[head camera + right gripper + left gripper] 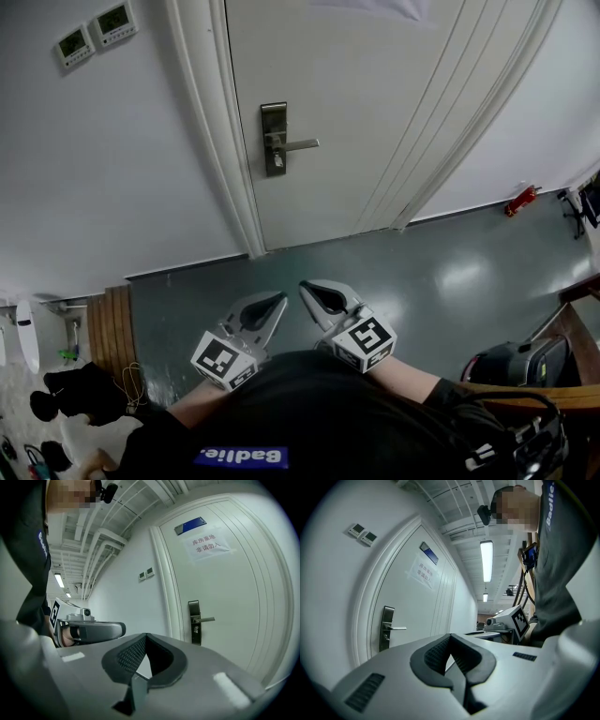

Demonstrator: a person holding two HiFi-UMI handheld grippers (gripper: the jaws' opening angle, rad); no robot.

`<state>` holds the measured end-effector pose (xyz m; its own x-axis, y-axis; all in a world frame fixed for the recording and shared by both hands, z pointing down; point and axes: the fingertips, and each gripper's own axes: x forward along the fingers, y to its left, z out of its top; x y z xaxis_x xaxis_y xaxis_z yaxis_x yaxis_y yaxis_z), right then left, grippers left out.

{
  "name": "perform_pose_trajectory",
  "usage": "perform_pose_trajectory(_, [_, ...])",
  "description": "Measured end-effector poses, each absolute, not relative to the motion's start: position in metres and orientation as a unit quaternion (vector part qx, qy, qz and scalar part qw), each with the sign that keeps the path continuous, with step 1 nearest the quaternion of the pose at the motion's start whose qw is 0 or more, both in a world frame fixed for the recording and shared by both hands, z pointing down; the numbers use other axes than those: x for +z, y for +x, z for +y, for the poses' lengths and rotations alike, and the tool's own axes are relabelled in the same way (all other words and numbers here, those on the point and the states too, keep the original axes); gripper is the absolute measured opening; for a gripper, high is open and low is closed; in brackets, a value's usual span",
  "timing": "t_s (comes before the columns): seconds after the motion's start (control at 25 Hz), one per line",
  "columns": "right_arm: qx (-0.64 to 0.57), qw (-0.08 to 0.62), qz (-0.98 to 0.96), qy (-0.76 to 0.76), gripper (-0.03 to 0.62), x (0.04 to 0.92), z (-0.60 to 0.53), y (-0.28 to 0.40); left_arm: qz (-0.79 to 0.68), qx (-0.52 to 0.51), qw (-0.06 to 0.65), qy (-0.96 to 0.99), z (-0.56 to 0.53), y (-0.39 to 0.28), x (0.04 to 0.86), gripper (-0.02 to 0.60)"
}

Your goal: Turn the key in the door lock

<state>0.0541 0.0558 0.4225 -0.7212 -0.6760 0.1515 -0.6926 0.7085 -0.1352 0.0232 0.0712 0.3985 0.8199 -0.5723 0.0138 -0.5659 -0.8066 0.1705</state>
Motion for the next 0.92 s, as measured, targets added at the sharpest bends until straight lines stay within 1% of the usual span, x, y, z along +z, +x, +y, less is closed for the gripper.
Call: perform_pose_trajectory(0.92, [0.088,0.043,-0.928,0.36,0.0,0.42,0.064,0.051,-0.308,-0.016,0.071,0.949,0.085,0.021,0.392,-0.006])
